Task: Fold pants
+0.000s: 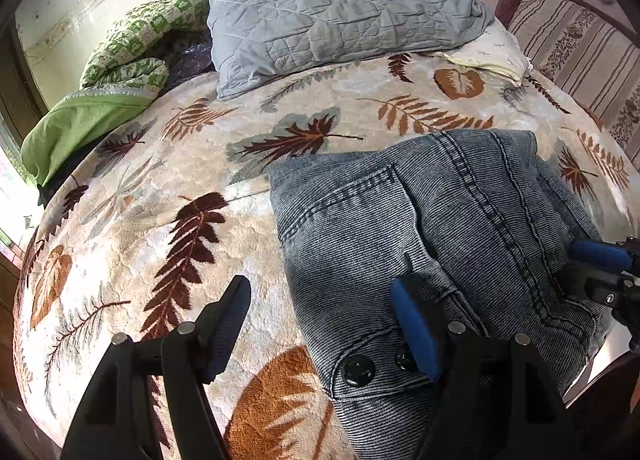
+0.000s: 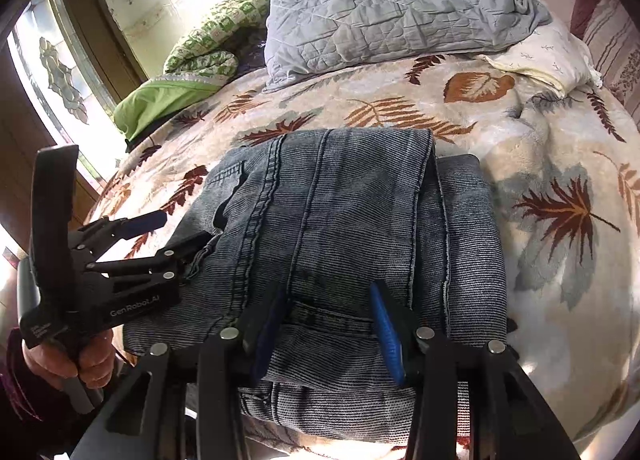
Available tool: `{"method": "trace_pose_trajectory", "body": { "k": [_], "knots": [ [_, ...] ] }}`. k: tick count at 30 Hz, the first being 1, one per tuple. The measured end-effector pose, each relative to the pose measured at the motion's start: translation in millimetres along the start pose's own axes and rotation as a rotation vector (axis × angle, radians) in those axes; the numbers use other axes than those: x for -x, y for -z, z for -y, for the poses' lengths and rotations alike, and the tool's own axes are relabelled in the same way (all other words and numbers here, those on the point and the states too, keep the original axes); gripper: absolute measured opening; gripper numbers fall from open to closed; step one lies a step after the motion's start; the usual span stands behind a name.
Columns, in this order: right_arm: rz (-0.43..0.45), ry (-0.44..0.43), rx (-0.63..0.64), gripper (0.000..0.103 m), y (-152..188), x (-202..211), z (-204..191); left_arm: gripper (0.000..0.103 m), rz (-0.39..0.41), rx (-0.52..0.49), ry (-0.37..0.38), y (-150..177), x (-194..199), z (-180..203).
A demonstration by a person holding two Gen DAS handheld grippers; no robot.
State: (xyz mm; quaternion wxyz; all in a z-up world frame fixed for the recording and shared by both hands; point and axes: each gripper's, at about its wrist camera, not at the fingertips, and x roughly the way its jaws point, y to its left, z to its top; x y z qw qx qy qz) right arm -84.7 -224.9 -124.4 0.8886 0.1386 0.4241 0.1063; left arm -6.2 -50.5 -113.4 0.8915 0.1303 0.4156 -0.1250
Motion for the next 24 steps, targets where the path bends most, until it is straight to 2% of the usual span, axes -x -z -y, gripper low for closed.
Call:
{"method": "trace_pose_trajectory", "body": {
  "k": [2,4,6,10,13,15,19,24],
  "knots": [
    [0.045,-0.032,-0.051,0.051,-3.9,13.4,12.7,0.073,0.036,0.009,-0.019,-2.6,6.4,-7.0],
    [0.106,-0.024,-0.12,0.063,-6.5,26.9,29.9,0.074,0.05,0.028,-0.018,-6.2,8.5,-17.0],
    [0.131,-0.016,-0.199,0.064,-7.9,35.1,51.6,0.074,0.038,0.061,-0.006,-9.1,7.1,-28.3],
    [0.095,0.005,-0.335,0.064,-10.1,35.4,93.2,0.076,-0.016,0.081,0.045,-10.2,-1.0,-40.3],
    [0.076,-0.074,-0.424,0.064,-9.4,31.3,113.0,0.076,-0.068,0.069,0.102,-8.1,-9.1,-40.7],
    [0.062,-0.109,-0.435,0.064,-10.0,27.5,115.7,0.076,-0.101,0.087,0.131,-6.8,-13.5,-42.5],
    [0.029,-0.104,-0.438,0.064,-12.5,16.3,114.4,0.076,-0.102,0.092,0.175,-6.7,-10.8,-47.2],
    [0.03,-0.141,-0.461,0.064,-10.8,15.8,116.3,0.076,-0.131,0.106,0.276,-4.6,-10.3,-52.2]
  ]
}}
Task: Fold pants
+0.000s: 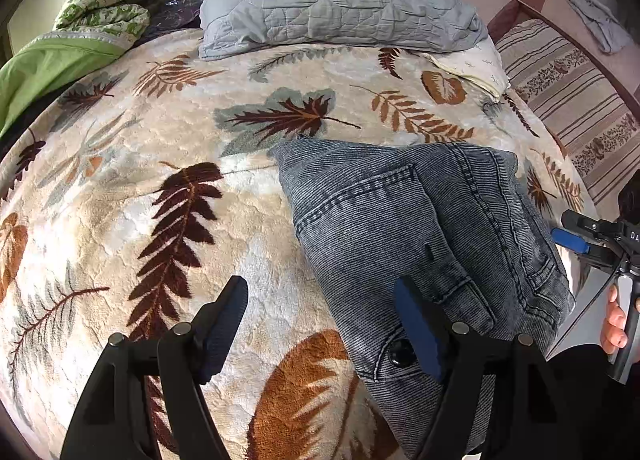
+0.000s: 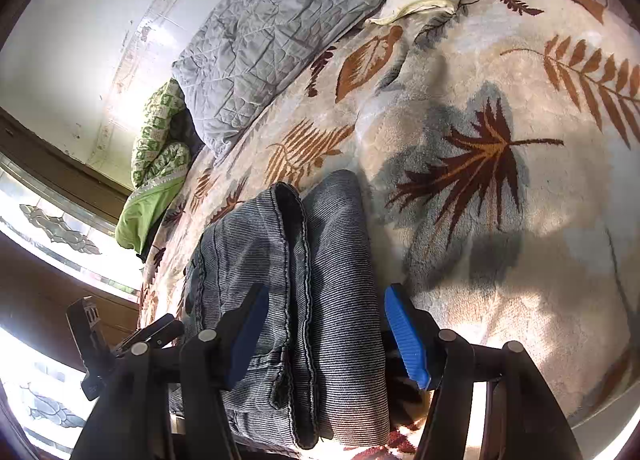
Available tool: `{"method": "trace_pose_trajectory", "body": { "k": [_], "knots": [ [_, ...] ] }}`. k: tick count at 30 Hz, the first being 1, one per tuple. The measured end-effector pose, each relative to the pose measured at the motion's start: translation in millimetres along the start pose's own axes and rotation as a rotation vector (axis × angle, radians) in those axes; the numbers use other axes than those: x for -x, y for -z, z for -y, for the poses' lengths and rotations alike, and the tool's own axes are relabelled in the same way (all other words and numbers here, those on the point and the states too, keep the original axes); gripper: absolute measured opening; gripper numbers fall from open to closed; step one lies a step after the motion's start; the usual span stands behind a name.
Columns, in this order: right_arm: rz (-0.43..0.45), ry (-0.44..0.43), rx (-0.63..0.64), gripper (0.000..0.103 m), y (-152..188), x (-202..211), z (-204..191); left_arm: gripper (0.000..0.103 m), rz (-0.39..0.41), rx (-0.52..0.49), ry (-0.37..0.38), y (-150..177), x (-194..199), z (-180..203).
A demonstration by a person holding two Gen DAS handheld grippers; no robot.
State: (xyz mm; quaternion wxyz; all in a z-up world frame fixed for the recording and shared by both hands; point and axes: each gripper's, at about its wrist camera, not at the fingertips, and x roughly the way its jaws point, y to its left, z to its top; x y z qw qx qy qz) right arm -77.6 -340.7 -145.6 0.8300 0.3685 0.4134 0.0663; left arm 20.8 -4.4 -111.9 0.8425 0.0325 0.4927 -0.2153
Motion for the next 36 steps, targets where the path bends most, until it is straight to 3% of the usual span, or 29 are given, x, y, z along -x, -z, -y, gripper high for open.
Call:
{"method": "trace_pose_trajectory", "body": {
  "k": [6,11,27,36],
  "knots": [
    [-0.022,-0.042,-0.052,0.064,3.0,2.7,7.1,0.08,-0.044,0.058,0.176,3.8,0.0,-3.9],
    [-0.093,-0.069,-0.099,0.064,5.8,-6.9,13.6,0.08,-0.079,0.062,0.256,3.3,-8.0,1.9],
    [-0.16,-0.158,-0.183,0.068,3.4,-17.5,25.8,0.087,-0.076,0.024,0.311,-1.3,-11.3,18.1],
    [-0.248,-0.326,-0.188,0.068,-7.2,-29.3,42.7,0.087,-0.081,0.034,0.33,-4.7,-16.6,14.2]
  ]
}}
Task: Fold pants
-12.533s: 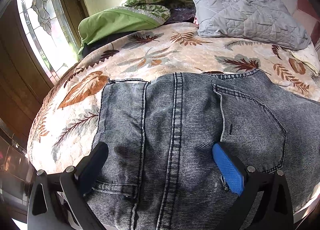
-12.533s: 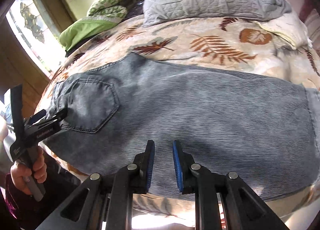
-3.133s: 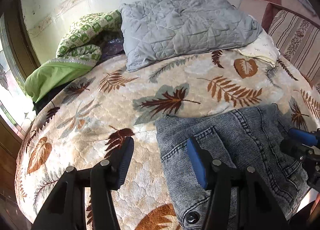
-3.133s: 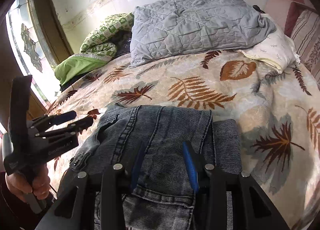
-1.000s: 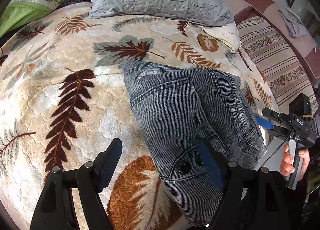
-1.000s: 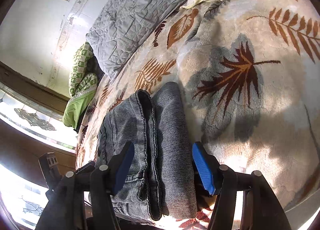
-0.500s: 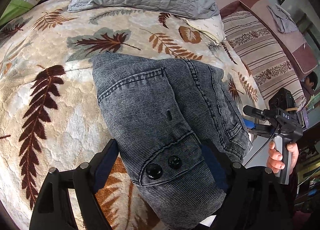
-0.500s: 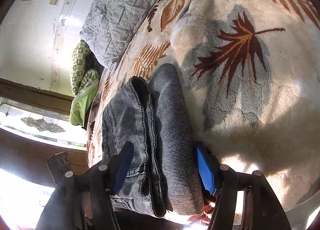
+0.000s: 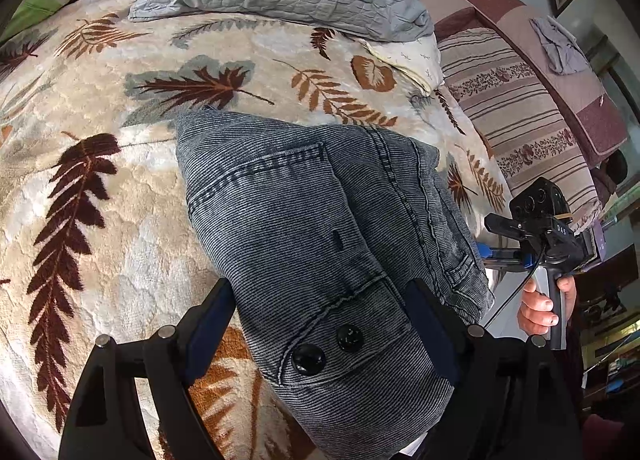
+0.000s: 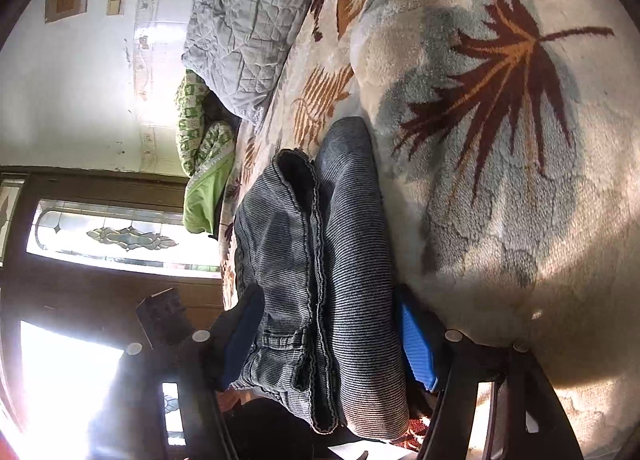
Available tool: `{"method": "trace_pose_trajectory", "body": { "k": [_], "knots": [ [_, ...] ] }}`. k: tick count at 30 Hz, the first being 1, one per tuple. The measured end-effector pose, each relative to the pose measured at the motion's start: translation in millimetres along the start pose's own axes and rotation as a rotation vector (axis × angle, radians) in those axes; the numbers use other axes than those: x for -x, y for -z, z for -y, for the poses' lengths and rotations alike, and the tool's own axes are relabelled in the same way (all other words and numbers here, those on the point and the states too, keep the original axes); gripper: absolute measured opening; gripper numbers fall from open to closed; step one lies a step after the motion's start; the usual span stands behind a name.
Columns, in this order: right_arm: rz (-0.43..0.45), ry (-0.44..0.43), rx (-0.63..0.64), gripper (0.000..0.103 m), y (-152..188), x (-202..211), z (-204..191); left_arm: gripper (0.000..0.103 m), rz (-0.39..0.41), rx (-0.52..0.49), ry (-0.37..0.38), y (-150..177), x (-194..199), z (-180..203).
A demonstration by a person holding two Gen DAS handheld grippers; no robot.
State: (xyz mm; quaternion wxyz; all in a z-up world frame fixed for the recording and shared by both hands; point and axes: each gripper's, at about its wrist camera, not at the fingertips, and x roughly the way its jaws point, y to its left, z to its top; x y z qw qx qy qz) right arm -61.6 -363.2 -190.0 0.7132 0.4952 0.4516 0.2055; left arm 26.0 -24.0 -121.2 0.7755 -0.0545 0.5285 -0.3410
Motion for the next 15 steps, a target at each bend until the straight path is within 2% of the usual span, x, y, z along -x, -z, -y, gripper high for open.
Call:
{"method": "trace_pose_trajectory", "body": {
  "k": [4,11,12,14,15],
  "knots": [
    [-0.038,0.005,0.083,0.075,1.8,-8.7,-12.3,0.087,-0.006,-0.01,0.009,-1.3,-2.1,1.8],
    [-0.114,-0.015,0.178,0.077,0.0,-33.9,-31.8,0.087,-0.001,0.031,0.09,-6.9,2.2,-12.2],
    [-0.117,-0.009,0.191,0.079,0.4,-36.4,-33.9,0.087,0.005,0.02,0.072,-7.8,3.8,-13.0],
    [-0.114,0.004,0.207,0.078,1.4,-39.0,-35.7,0.087,-0.007,-0.012,-0.022,-8.2,1.2,-15.1],
    [-0.11,-0.002,0.204,0.078,1.3,-39.2,-34.9,0.087,-0.027,-0.011,-0.032,-7.4,-1.8,-17.8]
  ]
}}
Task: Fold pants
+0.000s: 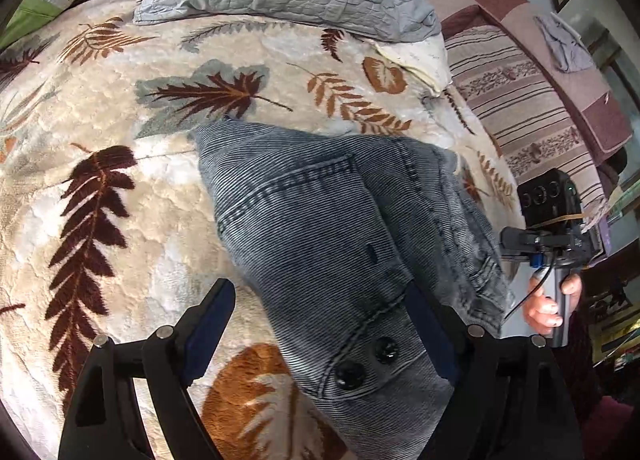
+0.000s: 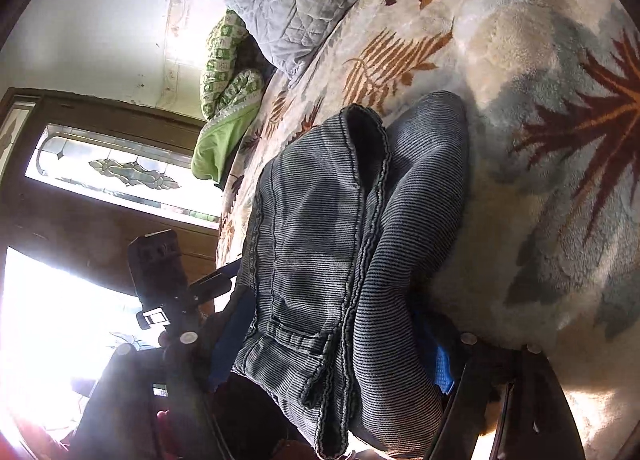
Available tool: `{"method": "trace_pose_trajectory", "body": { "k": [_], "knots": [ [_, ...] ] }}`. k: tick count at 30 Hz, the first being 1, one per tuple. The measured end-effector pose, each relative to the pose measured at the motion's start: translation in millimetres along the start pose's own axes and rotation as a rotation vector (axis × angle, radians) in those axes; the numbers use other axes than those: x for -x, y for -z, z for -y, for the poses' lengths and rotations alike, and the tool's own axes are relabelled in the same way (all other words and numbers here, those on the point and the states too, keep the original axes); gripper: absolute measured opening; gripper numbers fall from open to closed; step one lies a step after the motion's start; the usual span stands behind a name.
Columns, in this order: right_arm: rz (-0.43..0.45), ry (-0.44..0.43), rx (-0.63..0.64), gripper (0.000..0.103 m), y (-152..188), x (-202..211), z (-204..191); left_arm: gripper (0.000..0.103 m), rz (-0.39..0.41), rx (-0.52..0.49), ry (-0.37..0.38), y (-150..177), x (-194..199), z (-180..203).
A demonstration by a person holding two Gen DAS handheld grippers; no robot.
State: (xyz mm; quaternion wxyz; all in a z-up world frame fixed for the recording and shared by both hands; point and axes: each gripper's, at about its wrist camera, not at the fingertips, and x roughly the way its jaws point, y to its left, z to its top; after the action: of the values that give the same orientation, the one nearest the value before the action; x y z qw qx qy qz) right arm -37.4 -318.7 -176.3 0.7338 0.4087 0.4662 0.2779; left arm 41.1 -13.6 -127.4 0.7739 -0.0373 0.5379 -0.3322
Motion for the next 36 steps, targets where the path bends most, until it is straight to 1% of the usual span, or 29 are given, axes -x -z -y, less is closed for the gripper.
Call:
{"method": "trace_pose_trajectory", "body": {
  "k": [2,3,8,12,14,21,26,28,32,36],
  "knots": [
    [0.007,-0.005,-0.007,0.077,-0.3,1.1,1.9,0.087,-0.043,0.017,0.01,3.0,-4.9,-5.7],
    [0.007,-0.001,-0.006,0.077,-0.2,1.2,2.7,0.087,-0.048,0.018,0.008,4.8,-5.1,-6.6],
    [0.008,0.032,0.021,0.077,0.4,-1.7,-2.0,0.087,-0.057,0.027,0.049,11.0,-4.2,-0.9],
    [0.011,0.033,0.027,0.077,0.7,-2.4,-3.2,0.087,-0.036,0.03,0.023,11.8,-1.6,5.5],
    [0.011,0.031,0.03,0.077,0.8,-2.0,-3.0,0.087,-0.016,0.011,-0.007,11.7,-0.1,11.5],
    [0.011,0.032,0.035,0.077,1.6,-0.5,-3.0,0.088,0.071,-0.07,-0.185,11.9,6.9,31.8],
    [0.011,0.035,0.037,0.077,1.5,-0.4,-2.5,0.088,0.12,-0.144,-0.284,13.8,7.8,49.0],
    [0.011,0.037,0.039,0.077,1.8,-0.1,-1.8,0.088,0.137,-0.169,-0.307,14.9,8.2,54.8],
    [0.012,0.04,0.044,0.077,2.0,-0.9,-2.3,0.088,0.133,-0.191,-0.295,17.2,6.1,63.1],
    [0.014,0.044,0.052,0.077,2.4,-1.0,-3.2,0.088,0.128,-0.221,-0.304,20.6,2.4,70.7]
  ]
}}
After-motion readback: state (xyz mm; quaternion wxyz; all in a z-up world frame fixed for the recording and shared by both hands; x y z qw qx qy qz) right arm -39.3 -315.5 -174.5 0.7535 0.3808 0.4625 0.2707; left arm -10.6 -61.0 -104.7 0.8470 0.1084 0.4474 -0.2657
